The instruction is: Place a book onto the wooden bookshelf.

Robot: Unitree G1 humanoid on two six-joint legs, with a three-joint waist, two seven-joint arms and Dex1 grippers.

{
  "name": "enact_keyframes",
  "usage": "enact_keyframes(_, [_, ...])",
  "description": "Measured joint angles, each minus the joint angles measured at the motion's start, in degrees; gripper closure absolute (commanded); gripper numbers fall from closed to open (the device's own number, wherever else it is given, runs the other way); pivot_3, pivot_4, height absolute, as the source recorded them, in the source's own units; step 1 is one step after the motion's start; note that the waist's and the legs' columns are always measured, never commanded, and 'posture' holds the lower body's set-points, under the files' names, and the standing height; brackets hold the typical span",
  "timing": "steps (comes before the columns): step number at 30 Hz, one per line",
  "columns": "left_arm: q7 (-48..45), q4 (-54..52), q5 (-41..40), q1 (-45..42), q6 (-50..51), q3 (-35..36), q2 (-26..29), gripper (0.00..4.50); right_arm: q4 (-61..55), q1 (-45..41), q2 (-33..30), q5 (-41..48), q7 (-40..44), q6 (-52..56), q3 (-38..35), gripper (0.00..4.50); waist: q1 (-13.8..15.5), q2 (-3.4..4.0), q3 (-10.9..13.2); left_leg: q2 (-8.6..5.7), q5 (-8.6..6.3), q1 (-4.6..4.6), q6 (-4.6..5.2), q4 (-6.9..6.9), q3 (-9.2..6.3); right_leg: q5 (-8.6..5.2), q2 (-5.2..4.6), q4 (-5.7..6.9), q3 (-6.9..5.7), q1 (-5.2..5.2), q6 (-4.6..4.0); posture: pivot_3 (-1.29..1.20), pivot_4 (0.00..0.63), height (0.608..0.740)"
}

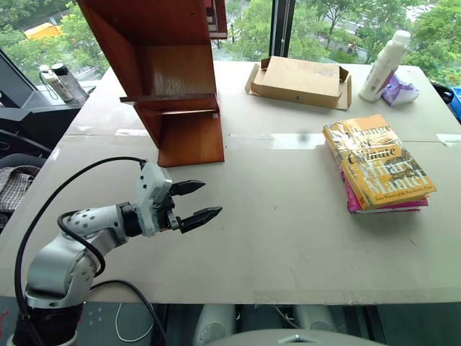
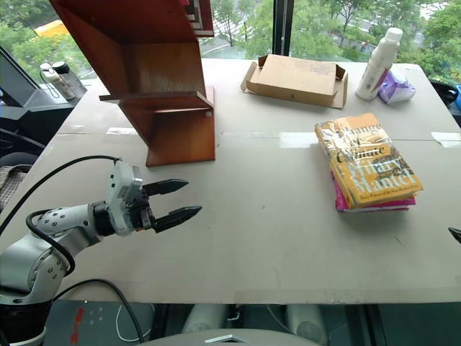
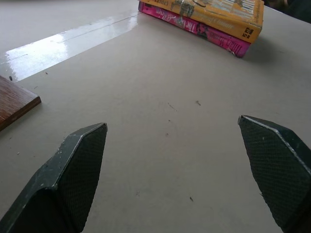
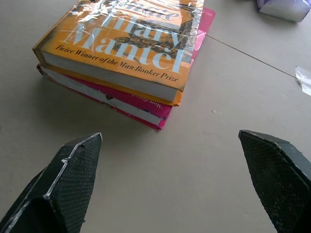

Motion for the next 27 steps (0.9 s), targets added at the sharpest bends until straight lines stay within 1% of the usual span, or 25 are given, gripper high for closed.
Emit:
enact_keyframes(2, [0.37, 0.05, 0.05, -0.43, 0.05, -0.2, -0.34, 0.07, -0.2, -0.7, 0.09, 0.21, -1.09, 0.56, 0.0, 0.0, 0.04, 0.0, 0.0, 0.0, 0.0, 0.02, 0.0, 0.0, -0.01, 0.0, 0.01, 0.0, -0.01, 0.02, 0.0, 0.0, 0.15, 0.733])
enact_keyframes(4, [2.16, 0.09, 0.53, -4.82, -0.07, -2.77, -3.01, 0.07, -4.1, -4.54, 0.97, -0.03, -7.84, 3.79, 0.45, 0.0, 0.19, 0.02, -0.01, -0.02, 0.0, 0.02, 0.0, 0.07, 0.0, 0.01, 0.06, 0.02, -0.01, 0.05, 0.03, 0.0, 0.15, 0.733])
enact_keyframes(6, [3.29, 0.02, 1.07, -8.83, -0.77, -6.58, -5.69, 0.07, -12.17, -6.93, 1.17, -1.88, -15.86, 7.36, 2.02, 0.0, 0.26, 0.06, -0.03, -0.04, 0.01, 0.05, 0.0, 0.08, 0.04, 0.03, 0.18, 0.12, 0.03, 0.05, 0.06, 0.0, 0.15, 0.733])
enact_keyframes(7, [3.93, 0.04, 1.54, -10.38, -0.83, -8.04, -6.91, 0.07, -16.48, -7.87, 0.82, -1.43, -18.99, 11.28, 2.83, 0.0, 0.25, 0.04, -0.04, -0.02, 0.01, 0.05, -0.01, 0.08, 0.02, 0.03, 0.23, 0.13, 0.07, 0.05, 0.06, 0.0, 0.15, 0.733])
enact_keyframes(9, [5.23, 0.26, 2.27, -13.19, -0.81, -10.45, -8.74, 0.07, -20.71, -11.24, -1.64, 1.86, -22.76, 20.0, 4.84, 0.0, 0.14, 0.03, -0.03, -0.01, 0.01, 0.04, -0.01, 0.08, 0.0, 0.1, 0.29, 0.14, 0.09, 0.05, 0.12, 0.0, 0.15, 0.733])
enact_keyframes(10, [5.86, 0.81, 3.33, -15.23, -1.06, -11.98, -9.8, 0.07, -21.7, -14.97, -3.27, 3.86, -25.37, 25.51, 6.46, 0.0, 0.11, 0.03, -0.03, -0.02, 0.02, 0.05, 0.0, 0.09, 0.01, 0.11, 0.31, 0.14, 0.09, 0.05, 0.12, 0.0, 0.15, 0.733])
enact_keyframes(13, [7.05, 2.63, 5.97, -19.68, -2.18, -15.9, -13.11, 0.07, -23.11, -21.41, -7.11, 3.9, -30.84, 32.67, 12.27, 0.0, 0.28, 0.01, -0.04, -0.05, 0.02, 0.02, 0.0, 0.09, 0.0, 0.12, 0.35, 0.11, 0.08, 0.05, 0.15, 0.0, 0.15, 0.733])
enact_keyframes(15, [8.23, 4.62, 8.18, -22.53, -2.99, -19.08, -16.31, 0.0, -22.11, -26.26, -10.1, 1.54, -34.05, 35.9, 19.37, 0.58, 0.53, 0.0, -0.03, -0.08, 0.02, -0.03, 0.01, 0.09, 0.0, 0.13, 0.36, 0.06, 0.04, 0.04, 0.16, 0.0, 0.15, 0.733])
enact_keyframes(16, [8.43, 4.91, 8.71, -23.32, -3.23, -20.41, -17.29, 0.0, -21.45, -27.62, -10.81, 0.77, -34.85, 36.6, 21.34, 0.81, 0.72, 0.0, -0.03, -0.08, 0.02, -0.08, 0.02, 0.09, 0.0, 0.14, 0.36, 0.02, 0.03, 0.02, 0.18, 0.0, 0.15, 0.733])
enact_keyframes(17, [8.75, 5.34, 9.66, -24.19, -3.84, -22.07, -18.85, 0.0, -18.77, -31.9, -11.49, -0.72, -36.68, 38.49, 25.27, 1.35, 0.79, 0.0, -0.03, -0.08, 0.02, -0.07, 0.02, 0.09, 0.03, 0.15, 0.39, -0.03, 0.05, 0.03, 0.2, 0.0, 0.15, 0.733])
enact_keyframes(18, [8.87, 5.3, 9.69, -24.38, -4.08, -22.55, -19.27, 0.0, -18.0, -33.03, -11.62, -1.19, -37.32, 39.27, 26.18, 1.87, 0.9, 0.0, -0.03, -0.08, 0.02, -0.1, 0.02, 0.07, 0.05, 0.16, 0.39, -0.08, 0.06, 0.0, 0.23, 0.0, 0.15, 0.733])
enact_keyframes(20, [8.98, 5.32, 9.68, -24.3, -4.38, -22.54, -19.67, 0.0, -15.58, -36.41, -12.0, -2.53, -38.29, 40.97, 29.8, 2.51, 0.97, 0.0, -0.03, -0.03, 0.02, -0.11, 0.02, 0.06, 0.01, 0.16, 0.43, -0.11, 0.08, 0.01, 0.26, 0.0, 0.15, 0.733])
enact_keyframes(22, [9.03, 4.98, 9.37, -24.61, -4.36, -22.08, -19.55, 0.0, -13.61, -42.23, -12.49, -4.28, -39.24, 42.83, 35.29, 3.46, 0.66, 0.06, -0.01, -0.01, 0.02, -0.12, 0.02, 0.03, 0.13, 0.17, 0.46, -0.08, 0.15, -0.12, 0.27, 0.0, 0.15, 0.733])
enact_keyframes(24, [8.78, 4.24, 9.01, -24.16, -4.36, -21.53, -18.73, 0.0, -13.32, -46.45, -12.48, -5.04, -40.01, 44.72, 38.76, 4.28, 0.54, 0.06, -0.01, 0.01, 0.02, -0.12, 0.01, 0.01, 0.1, 0.17, 0.49, -0.07, 0.13, -0.12, 0.27, 0.0, 0.15, 0.733])
enact_keyframes(25, [8.67, 4.01, 8.92, -24.05, -4.35, -21.44, -18.44, 0.0, -13.32, -47.15, -12.48, -5.26, -40.08, 45.15, 39.28, 4.4, 0.48, 0.06, -0.01, 0.01, 0.02, -0.12, 0.01, 0.01, 0.09, 0.17, 0.49, -0.07, 0.12, -0.12, 0.26, 0.0, 0.15, 0.733])
enact_keyframes(26, [8.44, 3.66, 8.64, -23.93, -4.22, -20.89, -17.83, 0.0, -12.02, -50.42, -12.48, -6.42, -40.36, 46.39, 42.14, 4.4, 0.41, 0.06, -0.01, 0.02, 0.02, -0.12, 0.01, 0.01, 0.09, 0.17, 0.48, -0.06, 0.11, -0.12, 0.26, 0.0, 0.15, 0.733])
enact_keyframes(27, [8.28, 3.25, 8.29, -23.87, -4.05, -20.5, -17.45, 0.0, -11.61, -52.14, -12.47, -6.94, -40.69, 47.43, 43.49, 4.4, 0.34, 0.07, 0.0, 0.01, 0.02, -0.13, 0.01, 0.02, 0.12, 0.17, 0.47, -0.06, 0.11, -0.13, 0.26, 0.0, 0.15, 0.733])
